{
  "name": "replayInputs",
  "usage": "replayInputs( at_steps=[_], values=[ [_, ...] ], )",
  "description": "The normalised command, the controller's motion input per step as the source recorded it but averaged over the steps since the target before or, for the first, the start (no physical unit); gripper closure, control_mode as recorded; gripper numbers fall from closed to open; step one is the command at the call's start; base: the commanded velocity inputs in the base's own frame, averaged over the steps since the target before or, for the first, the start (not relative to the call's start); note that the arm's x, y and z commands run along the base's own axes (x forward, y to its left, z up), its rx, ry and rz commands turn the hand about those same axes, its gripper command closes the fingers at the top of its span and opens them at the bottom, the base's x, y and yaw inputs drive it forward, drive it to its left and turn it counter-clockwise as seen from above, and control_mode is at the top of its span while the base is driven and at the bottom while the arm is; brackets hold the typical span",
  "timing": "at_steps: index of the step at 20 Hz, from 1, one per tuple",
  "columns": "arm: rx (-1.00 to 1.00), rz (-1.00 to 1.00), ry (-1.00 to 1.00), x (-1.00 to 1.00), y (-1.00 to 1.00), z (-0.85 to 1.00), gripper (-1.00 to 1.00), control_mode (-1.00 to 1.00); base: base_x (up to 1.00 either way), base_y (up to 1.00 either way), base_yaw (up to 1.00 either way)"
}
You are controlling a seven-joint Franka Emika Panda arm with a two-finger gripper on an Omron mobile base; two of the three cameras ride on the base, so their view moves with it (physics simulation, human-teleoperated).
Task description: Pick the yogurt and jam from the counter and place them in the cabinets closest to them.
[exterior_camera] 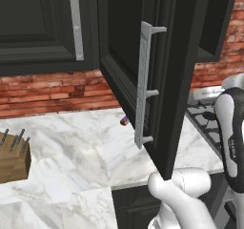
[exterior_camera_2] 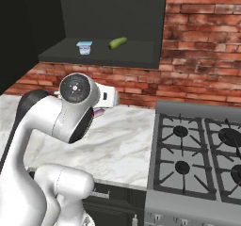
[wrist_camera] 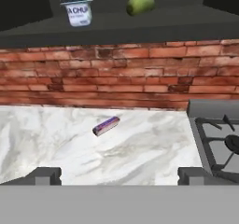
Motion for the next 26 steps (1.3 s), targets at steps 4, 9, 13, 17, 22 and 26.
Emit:
replayInputs(
  at_steps=[4,9,13,17,22,26],
  values=[
    [-0.08,-0.13,-0.06,-0.44,-0.23,-0.56,-1.00,-1.00,0.00,0.00,0.00],
    [0.00,-0.08,0.00,0.00,-0.02,-0.05,-1.00,-1.00,0.00,0.00,0.00],
    [0.00,0.00,0.00,0.00,0.00,0.00,-1.00,-1.00,0.00,0.00,0.00],
    [0.00,0.00,0.00,-0.01,0.00,0.00,-1.00,1.00,-0.17,-0.14,0.00],
    [0.00,0.00,0.00,0.00,0.00,0.00,-1.00,1.00,-0.47,-0.33,0.00],
    [0.00,0.00,0.00,0.00,0.00,0.00,-1.00,1.00,-0.56,-0.37,0.00]
  ],
)
